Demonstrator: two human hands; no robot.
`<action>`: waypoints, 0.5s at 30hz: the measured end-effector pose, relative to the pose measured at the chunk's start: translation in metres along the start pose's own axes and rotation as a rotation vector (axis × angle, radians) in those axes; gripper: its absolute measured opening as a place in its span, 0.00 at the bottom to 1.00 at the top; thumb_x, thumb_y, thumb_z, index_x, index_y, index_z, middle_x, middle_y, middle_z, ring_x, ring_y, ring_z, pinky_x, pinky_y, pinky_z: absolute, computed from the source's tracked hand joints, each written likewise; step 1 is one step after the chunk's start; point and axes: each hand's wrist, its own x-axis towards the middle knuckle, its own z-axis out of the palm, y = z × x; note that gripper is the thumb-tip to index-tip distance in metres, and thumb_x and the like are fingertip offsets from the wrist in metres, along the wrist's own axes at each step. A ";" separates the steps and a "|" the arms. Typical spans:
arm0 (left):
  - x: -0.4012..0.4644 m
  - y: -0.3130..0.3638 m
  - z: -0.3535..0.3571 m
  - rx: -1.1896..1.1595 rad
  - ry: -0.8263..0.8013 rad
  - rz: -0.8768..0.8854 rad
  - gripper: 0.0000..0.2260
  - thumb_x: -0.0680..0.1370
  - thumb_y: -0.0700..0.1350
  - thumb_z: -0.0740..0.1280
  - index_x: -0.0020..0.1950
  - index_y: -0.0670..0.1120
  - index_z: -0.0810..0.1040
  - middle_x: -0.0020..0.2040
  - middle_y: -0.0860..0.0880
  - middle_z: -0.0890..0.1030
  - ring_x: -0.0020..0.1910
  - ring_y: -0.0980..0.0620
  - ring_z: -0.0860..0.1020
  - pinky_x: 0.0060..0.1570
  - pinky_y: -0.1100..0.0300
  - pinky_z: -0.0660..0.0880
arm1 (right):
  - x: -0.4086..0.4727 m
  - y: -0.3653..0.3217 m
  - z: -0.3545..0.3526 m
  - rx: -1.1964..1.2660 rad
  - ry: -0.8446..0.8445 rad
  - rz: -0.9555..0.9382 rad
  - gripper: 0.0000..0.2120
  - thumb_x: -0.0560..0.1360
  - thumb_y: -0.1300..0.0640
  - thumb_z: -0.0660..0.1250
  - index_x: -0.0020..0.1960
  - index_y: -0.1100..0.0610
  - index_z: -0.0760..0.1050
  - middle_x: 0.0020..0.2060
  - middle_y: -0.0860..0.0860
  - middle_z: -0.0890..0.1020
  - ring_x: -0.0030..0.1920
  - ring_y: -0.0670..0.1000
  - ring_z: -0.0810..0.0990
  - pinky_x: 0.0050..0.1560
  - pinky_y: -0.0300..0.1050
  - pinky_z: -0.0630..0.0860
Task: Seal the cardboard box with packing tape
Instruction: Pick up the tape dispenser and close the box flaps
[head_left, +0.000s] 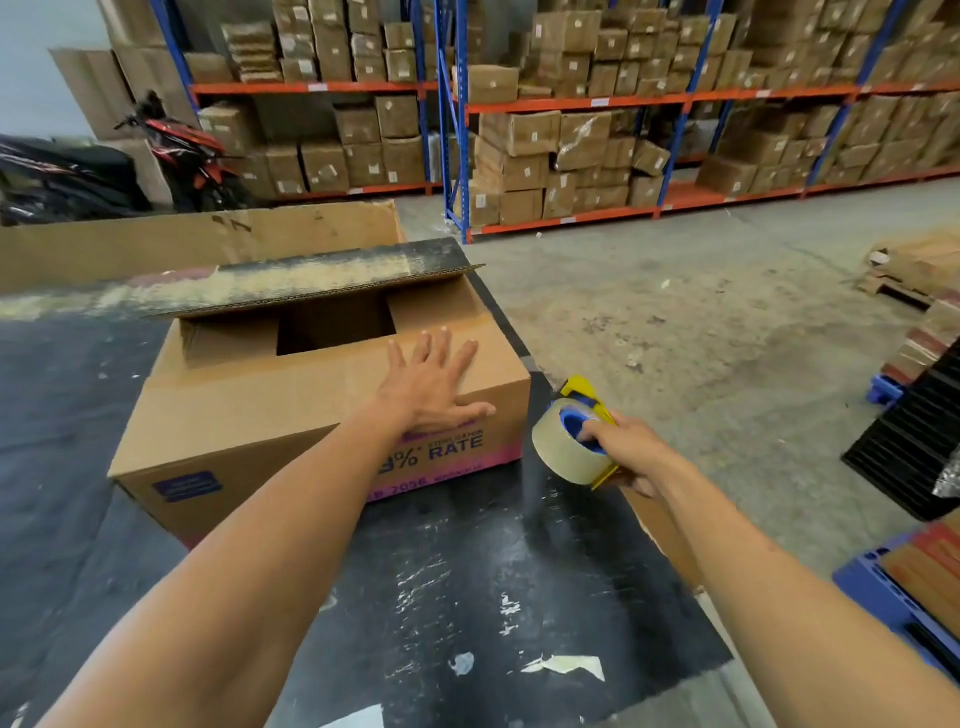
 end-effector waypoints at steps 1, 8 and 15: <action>0.000 0.001 -0.001 -0.020 -0.017 -0.002 0.46 0.71 0.78 0.49 0.81 0.54 0.40 0.81 0.40 0.42 0.79 0.37 0.44 0.72 0.29 0.46 | -0.002 -0.009 -0.002 0.048 -0.027 0.006 0.10 0.71 0.60 0.69 0.51 0.54 0.82 0.38 0.56 0.81 0.36 0.55 0.77 0.31 0.44 0.75; -0.007 0.007 -0.005 -0.075 -0.055 -0.004 0.44 0.73 0.77 0.48 0.81 0.54 0.40 0.81 0.41 0.42 0.79 0.37 0.43 0.72 0.31 0.43 | -0.017 -0.070 -0.005 0.238 -0.256 -0.034 0.10 0.71 0.53 0.62 0.48 0.53 0.80 0.41 0.55 0.80 0.35 0.55 0.77 0.35 0.45 0.69; -0.026 0.030 -0.002 -0.122 -0.042 0.010 0.45 0.73 0.76 0.50 0.81 0.51 0.42 0.81 0.41 0.44 0.79 0.37 0.44 0.72 0.29 0.44 | -0.020 -0.111 0.017 0.362 -0.453 -0.199 0.12 0.80 0.53 0.64 0.57 0.59 0.79 0.40 0.52 0.79 0.35 0.47 0.75 0.39 0.41 0.73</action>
